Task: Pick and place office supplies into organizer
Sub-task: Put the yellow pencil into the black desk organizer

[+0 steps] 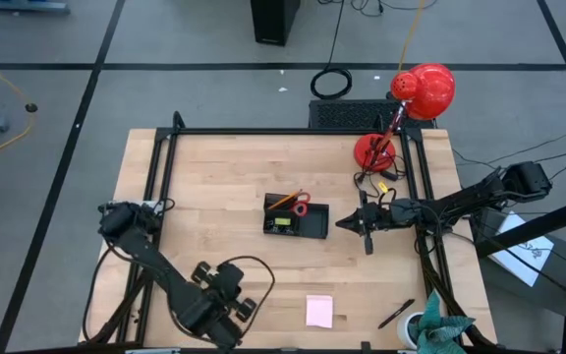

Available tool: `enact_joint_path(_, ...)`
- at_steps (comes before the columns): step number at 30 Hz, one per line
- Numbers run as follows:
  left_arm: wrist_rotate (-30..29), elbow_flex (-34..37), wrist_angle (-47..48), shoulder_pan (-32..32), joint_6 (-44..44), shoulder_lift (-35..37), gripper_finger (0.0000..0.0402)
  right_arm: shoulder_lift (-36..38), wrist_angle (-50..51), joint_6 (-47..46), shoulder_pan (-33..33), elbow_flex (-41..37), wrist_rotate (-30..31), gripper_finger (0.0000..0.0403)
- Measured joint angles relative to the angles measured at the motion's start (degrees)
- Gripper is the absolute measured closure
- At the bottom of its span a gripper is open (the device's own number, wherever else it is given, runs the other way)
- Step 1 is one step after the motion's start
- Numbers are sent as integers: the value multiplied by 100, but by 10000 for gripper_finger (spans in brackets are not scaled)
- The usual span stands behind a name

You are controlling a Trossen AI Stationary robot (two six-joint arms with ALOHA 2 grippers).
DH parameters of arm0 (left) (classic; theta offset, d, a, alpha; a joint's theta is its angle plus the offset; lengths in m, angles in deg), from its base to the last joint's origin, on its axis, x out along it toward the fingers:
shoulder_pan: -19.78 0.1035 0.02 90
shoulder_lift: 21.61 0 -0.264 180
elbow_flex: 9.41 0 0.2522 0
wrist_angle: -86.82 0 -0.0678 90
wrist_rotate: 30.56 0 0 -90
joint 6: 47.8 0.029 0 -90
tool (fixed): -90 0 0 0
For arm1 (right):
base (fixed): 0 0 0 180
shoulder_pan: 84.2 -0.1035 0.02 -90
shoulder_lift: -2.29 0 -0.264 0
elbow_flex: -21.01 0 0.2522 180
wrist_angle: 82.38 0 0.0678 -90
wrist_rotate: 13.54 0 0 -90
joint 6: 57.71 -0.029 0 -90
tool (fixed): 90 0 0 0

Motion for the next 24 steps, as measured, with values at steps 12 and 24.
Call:
enact_joint_path(12,1317,707,-801,382,381,-2,398,0,-78,61,0,0,11,399)
enact_joint_path(24,1749,1274,-1442,699,696,-4,320,0,7,19,0,0,11,399)
